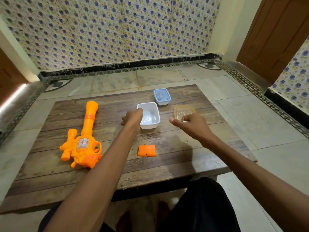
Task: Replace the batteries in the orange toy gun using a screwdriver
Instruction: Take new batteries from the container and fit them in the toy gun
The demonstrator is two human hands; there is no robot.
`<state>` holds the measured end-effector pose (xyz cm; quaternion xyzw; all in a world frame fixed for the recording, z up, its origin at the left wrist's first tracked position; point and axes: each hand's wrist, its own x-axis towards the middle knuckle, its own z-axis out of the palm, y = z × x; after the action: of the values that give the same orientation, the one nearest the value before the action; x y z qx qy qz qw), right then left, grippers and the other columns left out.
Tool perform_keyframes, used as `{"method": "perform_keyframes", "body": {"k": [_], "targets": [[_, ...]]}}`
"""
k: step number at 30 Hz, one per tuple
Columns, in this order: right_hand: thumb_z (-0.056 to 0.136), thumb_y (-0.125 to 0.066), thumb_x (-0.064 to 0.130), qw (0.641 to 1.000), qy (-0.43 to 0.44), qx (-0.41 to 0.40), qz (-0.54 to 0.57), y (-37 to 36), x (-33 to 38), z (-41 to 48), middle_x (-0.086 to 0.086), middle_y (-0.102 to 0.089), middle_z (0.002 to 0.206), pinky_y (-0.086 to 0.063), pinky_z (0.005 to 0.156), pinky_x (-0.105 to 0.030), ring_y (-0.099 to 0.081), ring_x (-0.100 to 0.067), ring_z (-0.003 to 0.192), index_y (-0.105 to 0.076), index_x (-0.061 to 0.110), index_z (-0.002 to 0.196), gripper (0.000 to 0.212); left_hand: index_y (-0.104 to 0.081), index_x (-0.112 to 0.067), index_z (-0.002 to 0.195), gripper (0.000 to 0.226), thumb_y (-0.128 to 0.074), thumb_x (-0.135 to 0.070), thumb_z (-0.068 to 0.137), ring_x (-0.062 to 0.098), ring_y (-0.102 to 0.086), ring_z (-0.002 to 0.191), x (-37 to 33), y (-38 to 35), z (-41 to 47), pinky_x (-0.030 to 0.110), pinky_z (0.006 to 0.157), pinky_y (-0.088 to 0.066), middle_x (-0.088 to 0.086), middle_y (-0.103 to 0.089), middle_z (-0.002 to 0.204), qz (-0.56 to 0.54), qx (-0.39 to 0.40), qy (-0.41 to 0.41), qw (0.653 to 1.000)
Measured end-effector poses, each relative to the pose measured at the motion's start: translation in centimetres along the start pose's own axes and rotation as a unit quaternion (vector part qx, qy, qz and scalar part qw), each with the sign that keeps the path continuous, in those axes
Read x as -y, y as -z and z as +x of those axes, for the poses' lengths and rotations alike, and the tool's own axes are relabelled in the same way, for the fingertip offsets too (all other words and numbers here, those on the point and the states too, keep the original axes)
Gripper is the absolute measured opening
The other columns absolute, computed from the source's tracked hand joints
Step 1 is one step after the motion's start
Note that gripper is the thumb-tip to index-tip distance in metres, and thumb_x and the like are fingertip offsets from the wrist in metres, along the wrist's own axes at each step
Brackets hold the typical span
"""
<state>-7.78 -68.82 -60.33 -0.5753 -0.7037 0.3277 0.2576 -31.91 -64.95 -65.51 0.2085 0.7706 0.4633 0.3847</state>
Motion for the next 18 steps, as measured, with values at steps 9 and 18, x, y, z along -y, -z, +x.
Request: {"method": "perform_keyframes", "body": {"k": [9, 18], "targets": [[0.082, -0.075, 0.030, 0.957, -0.144, 0.170, 0.187, -4.6, 4.7, -6.1, 0.010, -0.050, 0.056, -0.025, 0.041, -0.018, -0.035, -0.008, 0.048, -0.076, 0.010, 0.079, 0.020, -0.066, -0.019, 0.089, 0.016, -0.053, -0.015, 0.097, 0.011, -0.058, 0.064, 2.9, 11.0, -10.6, 0.021, 0.054, -0.043, 0.000, -0.065, 0.078, -0.049, 0.003, -0.182, 0.982], [0.077, -0.073, 0.051, 0.963, 0.135, 0.161, -0.170, -12.8, 9.3, -11.2, -0.005, -0.069, 0.115, -0.052, 0.082, -0.036, -0.061, -0.022, 0.109, -0.050, 0.024, 0.137, 0.070, -0.060, -0.027, 0.080, 0.013, -0.058, -0.020, 0.091, 0.021, -0.068, 0.071, 9.2, 19.0, -13.1, 0.035, 0.065, -0.053, -0.001, -0.069, 0.077, -0.034, -0.154, -0.111, 0.981]]}}
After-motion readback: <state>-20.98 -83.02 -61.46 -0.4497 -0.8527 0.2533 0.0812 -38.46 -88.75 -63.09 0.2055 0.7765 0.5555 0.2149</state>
